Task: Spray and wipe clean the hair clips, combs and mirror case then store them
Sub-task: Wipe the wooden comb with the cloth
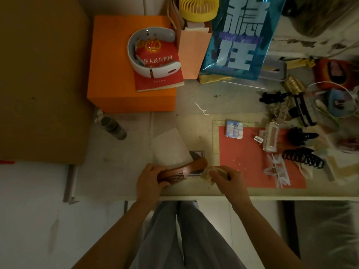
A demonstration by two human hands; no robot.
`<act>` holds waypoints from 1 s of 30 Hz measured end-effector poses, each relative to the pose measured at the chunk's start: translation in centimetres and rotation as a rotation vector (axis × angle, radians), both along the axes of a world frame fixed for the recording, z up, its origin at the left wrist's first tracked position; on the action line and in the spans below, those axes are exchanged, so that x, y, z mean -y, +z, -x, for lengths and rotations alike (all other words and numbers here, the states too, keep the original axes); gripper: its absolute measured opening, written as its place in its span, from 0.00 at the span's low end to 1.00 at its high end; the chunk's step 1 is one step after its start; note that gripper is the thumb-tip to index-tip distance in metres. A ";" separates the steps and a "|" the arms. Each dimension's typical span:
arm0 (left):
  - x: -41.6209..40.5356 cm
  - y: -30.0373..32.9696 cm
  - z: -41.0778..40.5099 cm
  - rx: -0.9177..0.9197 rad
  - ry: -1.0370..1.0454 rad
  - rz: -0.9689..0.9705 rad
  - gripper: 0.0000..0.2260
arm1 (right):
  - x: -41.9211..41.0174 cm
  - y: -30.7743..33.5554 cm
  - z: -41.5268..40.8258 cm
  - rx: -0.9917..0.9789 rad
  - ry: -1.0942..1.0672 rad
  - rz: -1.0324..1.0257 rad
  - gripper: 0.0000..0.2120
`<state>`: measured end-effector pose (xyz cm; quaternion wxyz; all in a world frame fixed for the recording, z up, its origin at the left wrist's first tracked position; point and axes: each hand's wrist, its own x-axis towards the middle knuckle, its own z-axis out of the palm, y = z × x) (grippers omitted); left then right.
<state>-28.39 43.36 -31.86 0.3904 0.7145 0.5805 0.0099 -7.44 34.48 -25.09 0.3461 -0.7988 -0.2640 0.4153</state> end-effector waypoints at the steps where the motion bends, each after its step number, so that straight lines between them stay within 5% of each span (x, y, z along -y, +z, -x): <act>1: 0.0 0.0 0.0 -0.003 -0.007 -0.003 0.16 | 0.1 0.0 0.0 -0.002 0.002 0.004 0.04; 10: -0.4 1.5 0.3 0.108 0.103 0.020 0.11 | -0.1 1.5 -0.1 -0.048 -0.065 -0.014 0.12; 19: -5.2 8.7 -1.6 0.358 0.308 0.002 0.08 | -4.2 6.0 -0.7 -0.161 -0.047 -0.082 0.08; 30: -8.1 20.0 -5.1 0.767 0.243 -0.111 0.08 | -10.8 16.4 -1.7 -0.217 -0.150 -0.484 0.10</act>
